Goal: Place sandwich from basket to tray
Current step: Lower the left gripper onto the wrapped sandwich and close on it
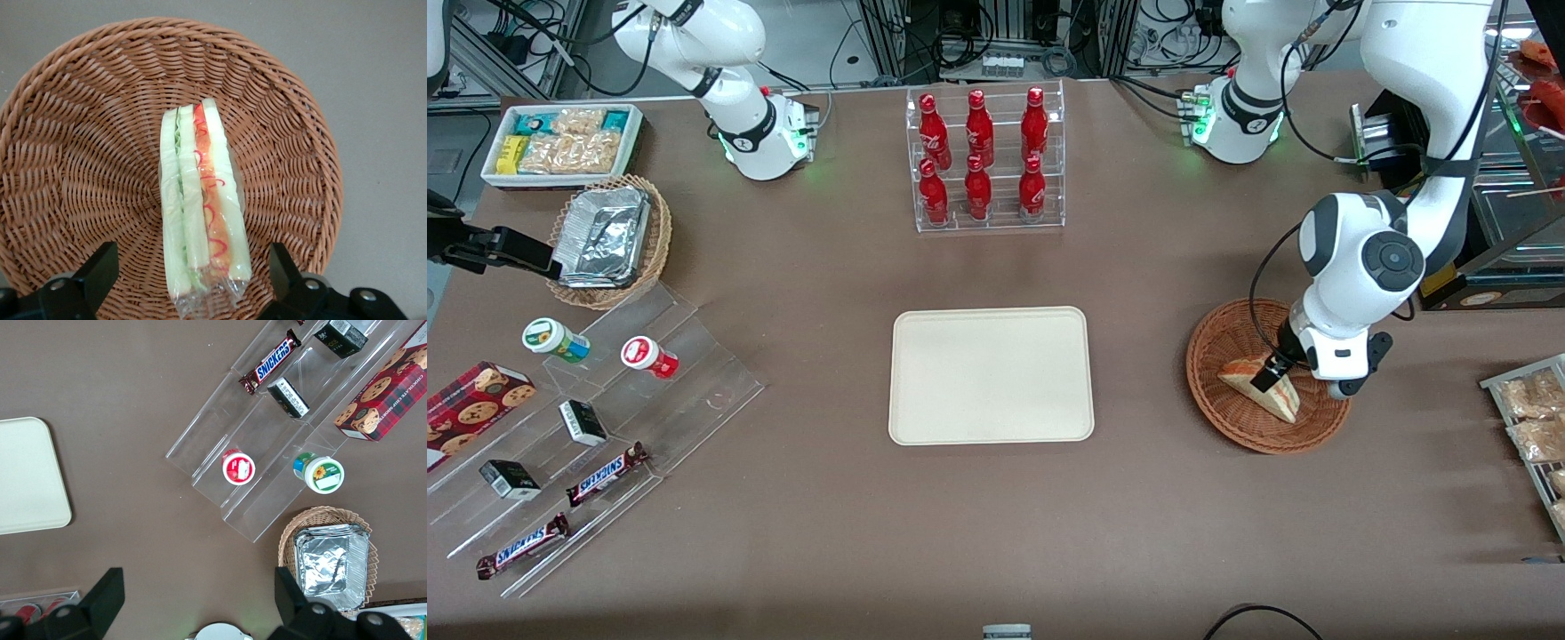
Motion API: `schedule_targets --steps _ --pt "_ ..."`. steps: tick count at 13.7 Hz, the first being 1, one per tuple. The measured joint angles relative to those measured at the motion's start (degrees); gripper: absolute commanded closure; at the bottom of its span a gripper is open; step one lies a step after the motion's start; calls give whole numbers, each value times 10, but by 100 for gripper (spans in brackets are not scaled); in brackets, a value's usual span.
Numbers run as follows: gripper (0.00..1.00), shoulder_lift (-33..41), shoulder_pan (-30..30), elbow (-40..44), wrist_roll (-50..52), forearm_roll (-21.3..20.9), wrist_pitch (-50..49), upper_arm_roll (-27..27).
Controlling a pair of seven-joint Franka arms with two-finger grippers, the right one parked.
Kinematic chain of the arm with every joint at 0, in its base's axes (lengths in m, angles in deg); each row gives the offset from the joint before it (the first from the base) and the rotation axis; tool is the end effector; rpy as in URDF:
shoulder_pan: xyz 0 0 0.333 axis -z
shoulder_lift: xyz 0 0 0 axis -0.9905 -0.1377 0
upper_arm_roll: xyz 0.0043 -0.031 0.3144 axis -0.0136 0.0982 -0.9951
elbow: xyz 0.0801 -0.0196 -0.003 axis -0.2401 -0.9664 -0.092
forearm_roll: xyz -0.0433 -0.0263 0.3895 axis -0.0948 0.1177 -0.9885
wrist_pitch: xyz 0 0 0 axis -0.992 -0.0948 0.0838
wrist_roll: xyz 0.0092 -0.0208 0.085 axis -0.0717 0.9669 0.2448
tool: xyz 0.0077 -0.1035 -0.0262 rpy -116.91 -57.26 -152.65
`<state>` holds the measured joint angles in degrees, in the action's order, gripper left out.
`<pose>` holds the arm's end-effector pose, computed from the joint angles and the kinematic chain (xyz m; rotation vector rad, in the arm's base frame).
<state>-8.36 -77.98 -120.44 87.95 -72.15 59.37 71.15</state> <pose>0.5592 -0.0687 0.2803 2.8693 1.2036 0.0721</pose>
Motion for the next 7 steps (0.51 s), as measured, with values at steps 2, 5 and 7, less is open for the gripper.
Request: schedule_targets --steps 2,5,7 --pt "0 -7 0 -1 0 0 0 0" --pt "39 -13 0 -3 1 0 1 0" --pt "75 -14 0 -3 1 0 3 0"
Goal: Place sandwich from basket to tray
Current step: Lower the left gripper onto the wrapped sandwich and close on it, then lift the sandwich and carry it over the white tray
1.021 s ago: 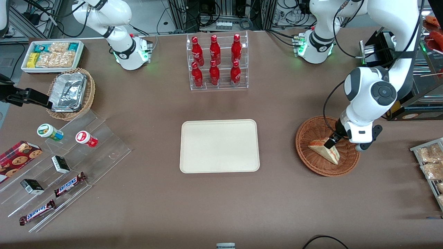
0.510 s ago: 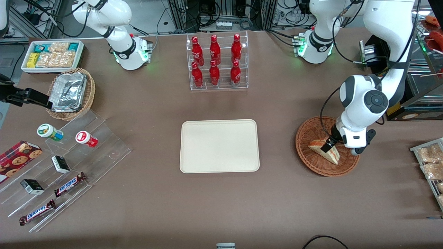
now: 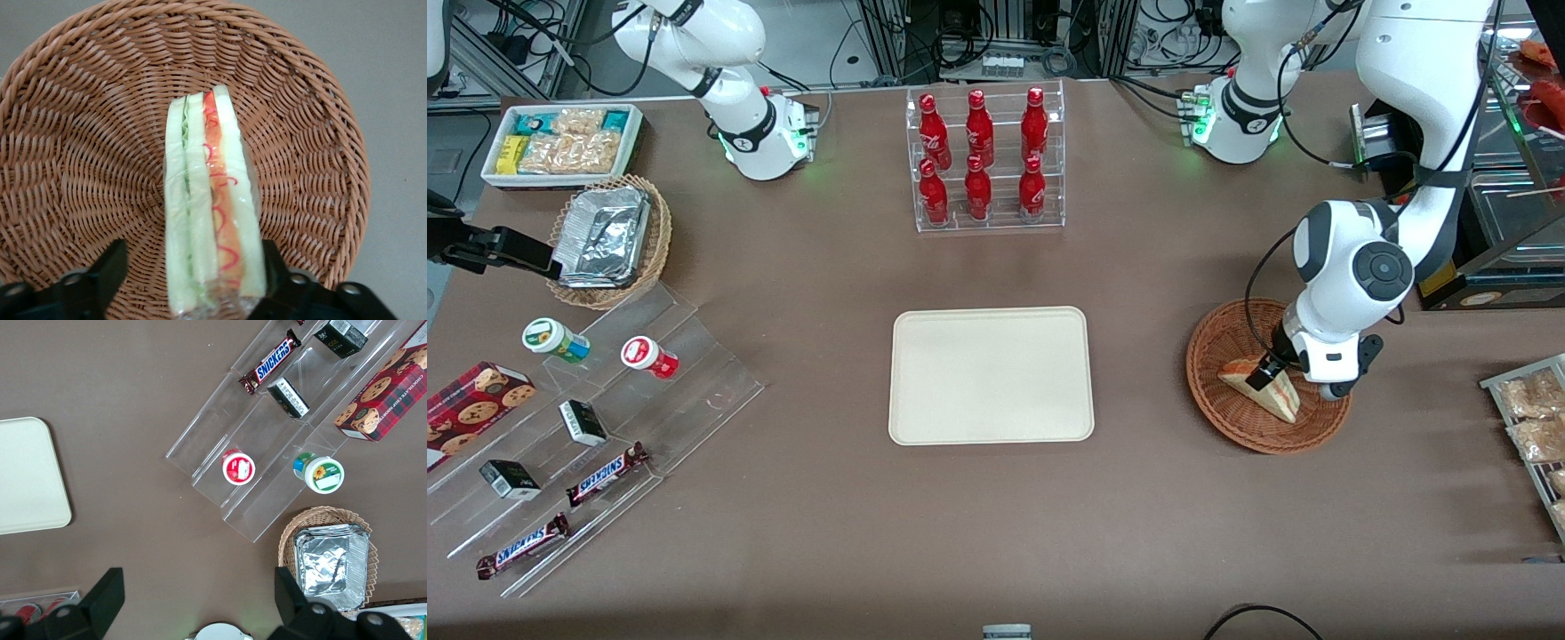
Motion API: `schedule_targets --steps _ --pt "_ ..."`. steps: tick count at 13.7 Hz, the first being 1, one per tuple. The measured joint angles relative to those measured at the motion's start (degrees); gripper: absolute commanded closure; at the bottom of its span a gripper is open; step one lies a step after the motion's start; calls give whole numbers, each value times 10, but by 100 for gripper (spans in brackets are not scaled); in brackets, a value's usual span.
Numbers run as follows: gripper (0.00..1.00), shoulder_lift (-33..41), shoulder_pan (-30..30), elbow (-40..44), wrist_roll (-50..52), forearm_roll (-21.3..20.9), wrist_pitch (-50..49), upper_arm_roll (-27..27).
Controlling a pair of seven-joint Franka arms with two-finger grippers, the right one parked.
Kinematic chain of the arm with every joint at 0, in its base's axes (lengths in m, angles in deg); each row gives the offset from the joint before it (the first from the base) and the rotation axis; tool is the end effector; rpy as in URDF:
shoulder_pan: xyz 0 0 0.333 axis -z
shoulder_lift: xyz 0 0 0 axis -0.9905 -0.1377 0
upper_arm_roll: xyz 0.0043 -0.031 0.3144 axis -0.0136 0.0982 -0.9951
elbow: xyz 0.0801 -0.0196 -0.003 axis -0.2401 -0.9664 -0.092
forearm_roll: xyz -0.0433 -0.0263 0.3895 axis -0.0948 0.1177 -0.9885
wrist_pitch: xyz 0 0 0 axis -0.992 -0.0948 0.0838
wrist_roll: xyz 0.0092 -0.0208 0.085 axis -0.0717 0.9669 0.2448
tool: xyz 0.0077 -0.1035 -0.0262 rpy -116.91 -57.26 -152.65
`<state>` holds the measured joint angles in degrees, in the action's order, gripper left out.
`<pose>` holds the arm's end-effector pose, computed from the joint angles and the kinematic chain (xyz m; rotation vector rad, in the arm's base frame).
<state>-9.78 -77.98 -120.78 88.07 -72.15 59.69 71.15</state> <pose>0.5562 -0.0685 0.2645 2.8790 1.2112 0.0373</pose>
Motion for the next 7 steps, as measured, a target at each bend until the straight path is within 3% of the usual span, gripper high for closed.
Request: schedule_targets --steps 1,7 --pt "81 0 0 0 0 0 2 0" --pt "81 4 1 23 7 0 -1 0"
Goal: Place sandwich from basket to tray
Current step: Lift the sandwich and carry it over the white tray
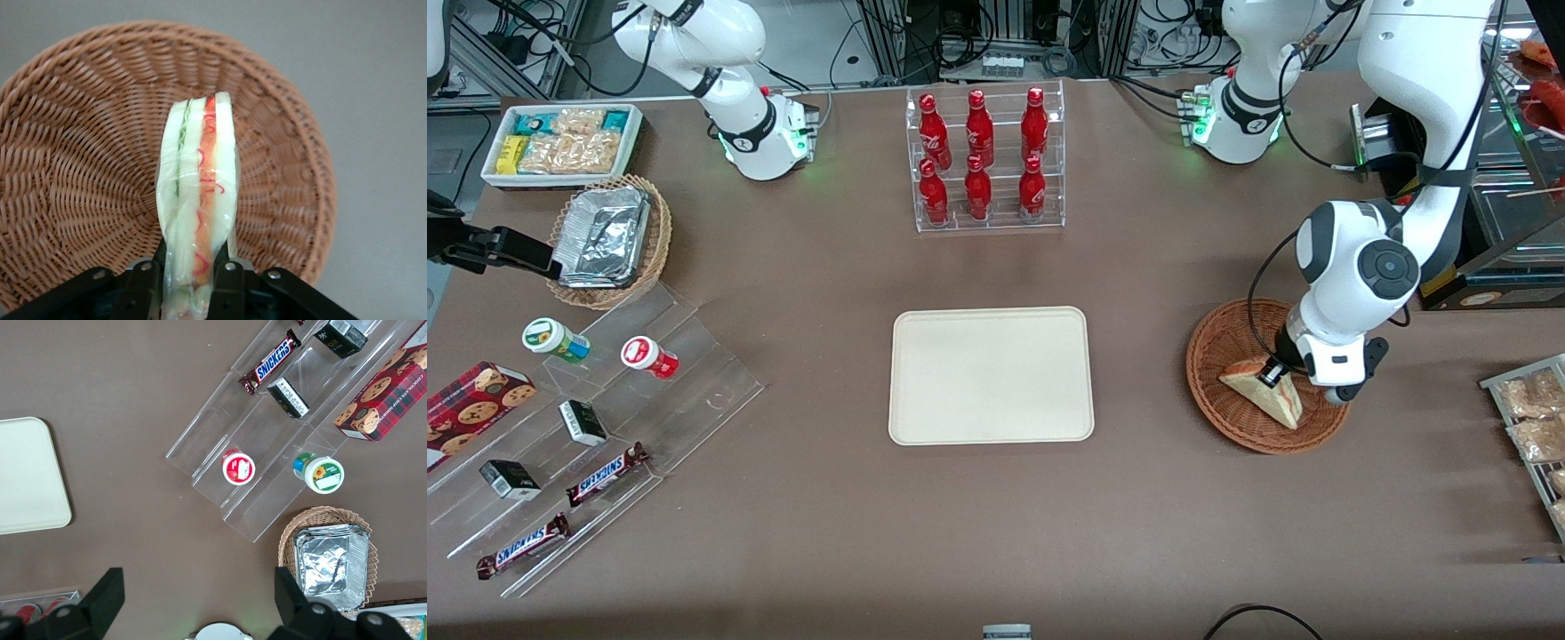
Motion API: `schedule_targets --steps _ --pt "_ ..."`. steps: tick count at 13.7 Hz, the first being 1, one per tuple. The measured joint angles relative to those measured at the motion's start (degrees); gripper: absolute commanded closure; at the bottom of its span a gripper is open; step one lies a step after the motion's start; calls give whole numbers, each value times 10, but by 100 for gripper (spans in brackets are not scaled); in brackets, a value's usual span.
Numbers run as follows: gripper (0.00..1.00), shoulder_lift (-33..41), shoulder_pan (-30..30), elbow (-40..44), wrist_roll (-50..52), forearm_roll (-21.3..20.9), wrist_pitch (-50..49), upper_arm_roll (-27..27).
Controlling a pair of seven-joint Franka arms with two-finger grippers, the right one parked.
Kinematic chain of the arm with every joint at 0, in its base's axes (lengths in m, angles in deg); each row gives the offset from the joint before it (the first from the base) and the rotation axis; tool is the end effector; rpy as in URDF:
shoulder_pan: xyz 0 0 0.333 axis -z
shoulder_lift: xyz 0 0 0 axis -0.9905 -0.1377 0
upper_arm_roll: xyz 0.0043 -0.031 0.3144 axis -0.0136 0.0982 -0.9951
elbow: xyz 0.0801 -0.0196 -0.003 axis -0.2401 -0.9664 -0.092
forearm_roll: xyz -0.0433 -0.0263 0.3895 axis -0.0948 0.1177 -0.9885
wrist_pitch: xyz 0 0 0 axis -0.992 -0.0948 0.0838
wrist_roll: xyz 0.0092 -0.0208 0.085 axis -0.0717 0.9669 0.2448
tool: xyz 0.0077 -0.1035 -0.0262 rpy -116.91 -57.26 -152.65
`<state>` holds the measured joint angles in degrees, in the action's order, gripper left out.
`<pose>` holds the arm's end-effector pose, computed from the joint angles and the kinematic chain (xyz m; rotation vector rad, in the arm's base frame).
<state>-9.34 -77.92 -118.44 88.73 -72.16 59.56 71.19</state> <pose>0.5702 -0.0709 0.2852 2.8504 1.2162 0.0991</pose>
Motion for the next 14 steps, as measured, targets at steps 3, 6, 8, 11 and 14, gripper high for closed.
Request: schedule_targets --steps 3,6,8,11,14 --pt "81 23 11 46 -2 -1 -94 2" --pt "81 46 34 137 -2 -1 -233 25" --pt "81 49 41 180 -2 -1 -272 65" --pt "80 41 74 193 -1 -10 -275 107" --pt "80 -1 154 228 8 -33 -273 111"
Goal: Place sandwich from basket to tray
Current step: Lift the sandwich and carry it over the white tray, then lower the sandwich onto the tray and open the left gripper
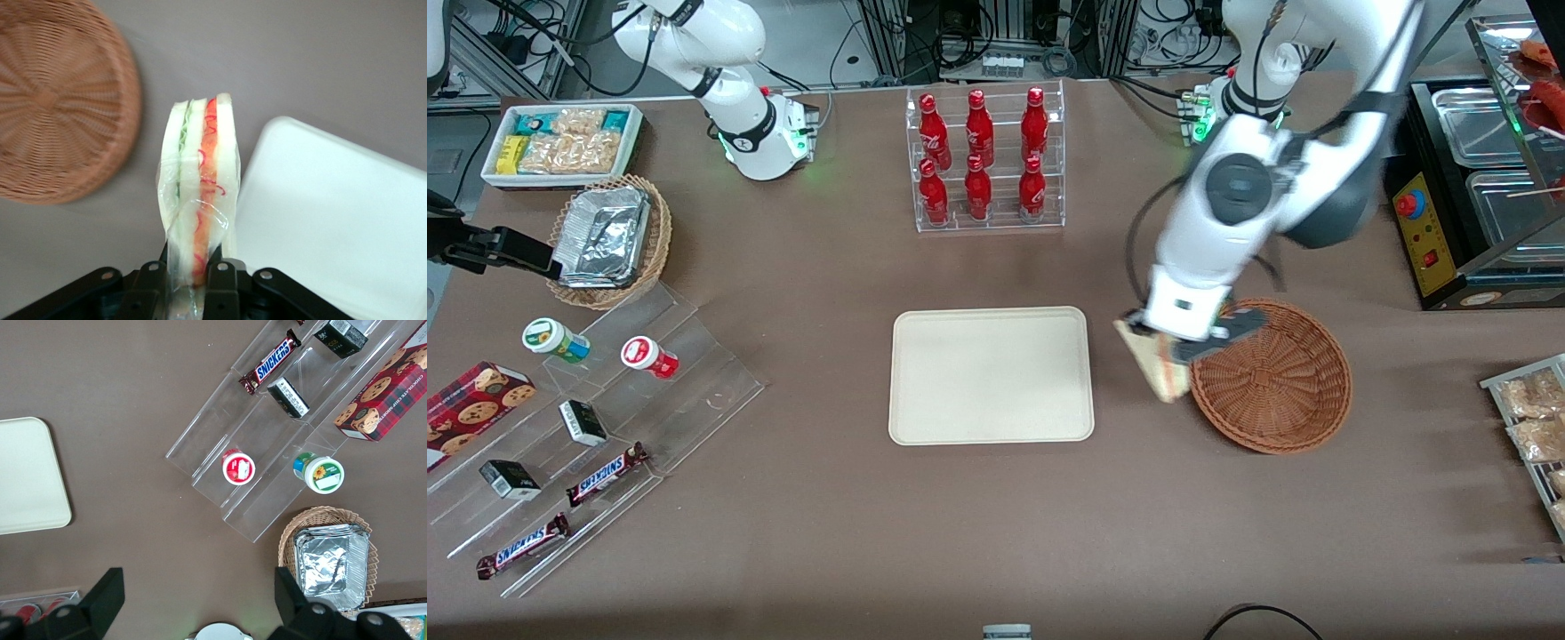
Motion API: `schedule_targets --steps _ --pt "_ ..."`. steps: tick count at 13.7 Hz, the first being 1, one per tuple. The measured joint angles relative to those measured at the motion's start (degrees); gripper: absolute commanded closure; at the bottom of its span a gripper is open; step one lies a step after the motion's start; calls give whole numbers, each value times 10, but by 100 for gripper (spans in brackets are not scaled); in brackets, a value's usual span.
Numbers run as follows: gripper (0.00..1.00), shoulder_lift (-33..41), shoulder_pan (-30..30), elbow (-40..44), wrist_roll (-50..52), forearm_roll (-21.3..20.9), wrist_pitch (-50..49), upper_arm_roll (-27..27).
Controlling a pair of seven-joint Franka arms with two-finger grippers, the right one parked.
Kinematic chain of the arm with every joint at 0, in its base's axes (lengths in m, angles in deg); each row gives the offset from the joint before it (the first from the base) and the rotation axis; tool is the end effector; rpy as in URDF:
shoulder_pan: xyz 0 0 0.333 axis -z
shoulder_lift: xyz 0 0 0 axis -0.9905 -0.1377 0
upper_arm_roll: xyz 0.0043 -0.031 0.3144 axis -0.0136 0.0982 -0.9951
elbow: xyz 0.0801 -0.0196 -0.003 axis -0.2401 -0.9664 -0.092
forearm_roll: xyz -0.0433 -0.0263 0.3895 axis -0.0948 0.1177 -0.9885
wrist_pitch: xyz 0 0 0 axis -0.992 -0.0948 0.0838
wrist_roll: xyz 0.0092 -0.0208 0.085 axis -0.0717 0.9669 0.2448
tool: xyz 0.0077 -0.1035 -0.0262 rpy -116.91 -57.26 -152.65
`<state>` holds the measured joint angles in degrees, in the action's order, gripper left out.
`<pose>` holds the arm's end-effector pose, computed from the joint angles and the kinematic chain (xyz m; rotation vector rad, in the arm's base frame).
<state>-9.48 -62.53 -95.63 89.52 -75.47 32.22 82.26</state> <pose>0.5340 -0.3363 0.4218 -3.0939 -0.5401 -0.0069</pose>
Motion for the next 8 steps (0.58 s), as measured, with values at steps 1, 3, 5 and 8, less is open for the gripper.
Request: schedule_targets --steps 1,3,5,8 --pt "80 -25 28 21 3 -4 0 0" --pt "79 -82 74 67 7 -12 5 0" --pt "80 -146 110 117 12 -36 12 0" --pt "80 -227 146 179 28 -64 36 0"
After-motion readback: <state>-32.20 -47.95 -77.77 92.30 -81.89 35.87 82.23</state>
